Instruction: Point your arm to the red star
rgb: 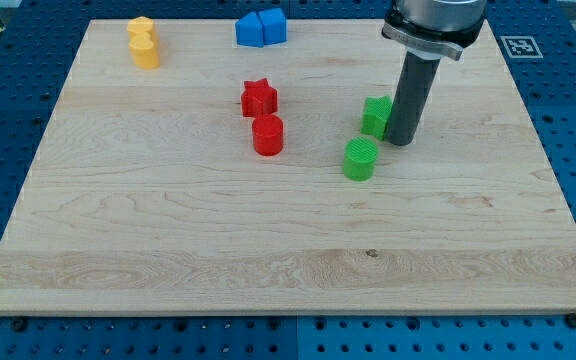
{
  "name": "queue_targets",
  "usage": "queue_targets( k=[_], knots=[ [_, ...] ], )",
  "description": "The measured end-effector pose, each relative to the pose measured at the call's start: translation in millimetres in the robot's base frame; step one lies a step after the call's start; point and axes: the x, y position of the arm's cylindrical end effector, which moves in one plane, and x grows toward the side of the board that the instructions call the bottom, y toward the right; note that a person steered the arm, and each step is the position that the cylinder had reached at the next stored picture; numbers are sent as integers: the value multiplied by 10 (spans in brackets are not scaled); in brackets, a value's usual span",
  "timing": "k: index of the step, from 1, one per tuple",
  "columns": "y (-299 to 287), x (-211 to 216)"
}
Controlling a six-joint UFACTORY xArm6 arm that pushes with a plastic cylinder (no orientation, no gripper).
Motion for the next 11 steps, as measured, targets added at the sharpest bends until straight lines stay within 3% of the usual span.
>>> queue_targets(
  k=[3, 5, 9, 11],
  knots=[
    [-103, 28],
    [517, 185],
    [595, 90],
    [447, -723]
  ],
)
